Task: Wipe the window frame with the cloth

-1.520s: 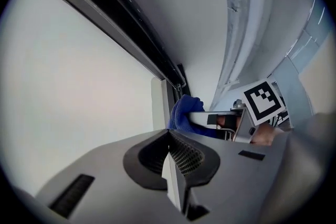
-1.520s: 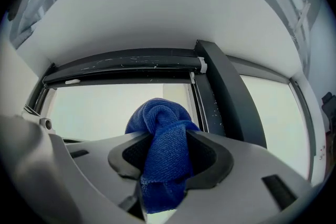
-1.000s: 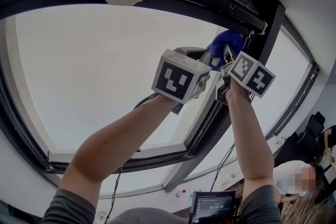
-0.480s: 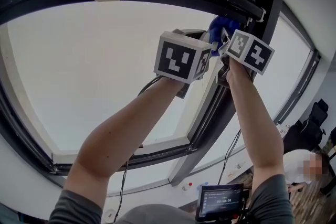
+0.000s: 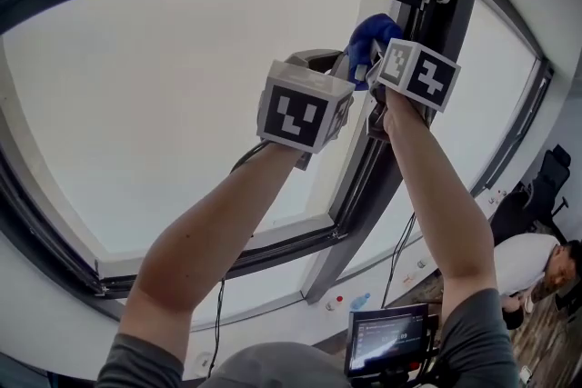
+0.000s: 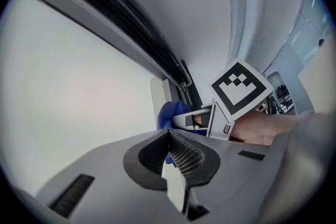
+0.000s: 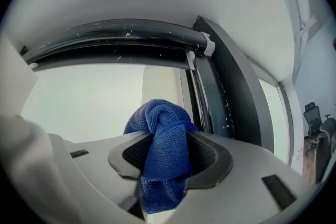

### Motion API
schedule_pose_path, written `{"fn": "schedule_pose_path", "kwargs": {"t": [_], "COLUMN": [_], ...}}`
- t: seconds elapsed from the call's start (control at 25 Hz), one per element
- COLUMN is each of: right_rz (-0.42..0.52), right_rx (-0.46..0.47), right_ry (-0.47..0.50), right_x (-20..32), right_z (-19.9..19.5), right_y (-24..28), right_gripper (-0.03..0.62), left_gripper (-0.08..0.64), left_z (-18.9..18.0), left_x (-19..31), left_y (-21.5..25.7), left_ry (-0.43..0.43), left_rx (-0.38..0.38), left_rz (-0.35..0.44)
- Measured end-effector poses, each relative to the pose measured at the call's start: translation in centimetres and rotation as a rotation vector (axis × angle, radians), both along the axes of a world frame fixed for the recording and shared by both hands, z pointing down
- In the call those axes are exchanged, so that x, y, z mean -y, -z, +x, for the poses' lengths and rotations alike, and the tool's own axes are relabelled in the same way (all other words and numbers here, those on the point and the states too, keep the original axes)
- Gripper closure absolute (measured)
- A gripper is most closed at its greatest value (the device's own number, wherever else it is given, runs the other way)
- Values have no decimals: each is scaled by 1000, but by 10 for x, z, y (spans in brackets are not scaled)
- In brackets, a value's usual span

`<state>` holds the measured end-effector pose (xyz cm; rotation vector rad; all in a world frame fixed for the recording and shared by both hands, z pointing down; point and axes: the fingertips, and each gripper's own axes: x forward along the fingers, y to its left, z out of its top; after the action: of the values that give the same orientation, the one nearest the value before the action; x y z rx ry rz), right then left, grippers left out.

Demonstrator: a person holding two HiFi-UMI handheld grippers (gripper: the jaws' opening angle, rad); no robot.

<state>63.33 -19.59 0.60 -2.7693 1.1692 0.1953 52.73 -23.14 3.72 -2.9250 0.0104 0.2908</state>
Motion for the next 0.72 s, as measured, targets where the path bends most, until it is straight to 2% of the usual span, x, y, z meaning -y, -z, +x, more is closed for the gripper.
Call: {"fn": "schedule_pose_path", "kwargs": {"t": [0.44, 0.6, 0.72], "right_rz": [-88, -132, -150], "right_rx": [128, 103, 125], "right_ry": [24, 43, 46], "right_x": [-12, -14, -14], "right_z": [-1, -3, -3], "right_y": [-108, -133, -156], "right_gripper": [422, 422, 422], "left_gripper": [551, 551, 551], "left_z": [-10, -12, -11], "left_x": [-9, -19, -23], "left_y": [-84, -104, -123], "left_ry": [-34, -39, -46], "left_rx": [103, 71, 85], "left_rz": [-73, -41, -56]}}
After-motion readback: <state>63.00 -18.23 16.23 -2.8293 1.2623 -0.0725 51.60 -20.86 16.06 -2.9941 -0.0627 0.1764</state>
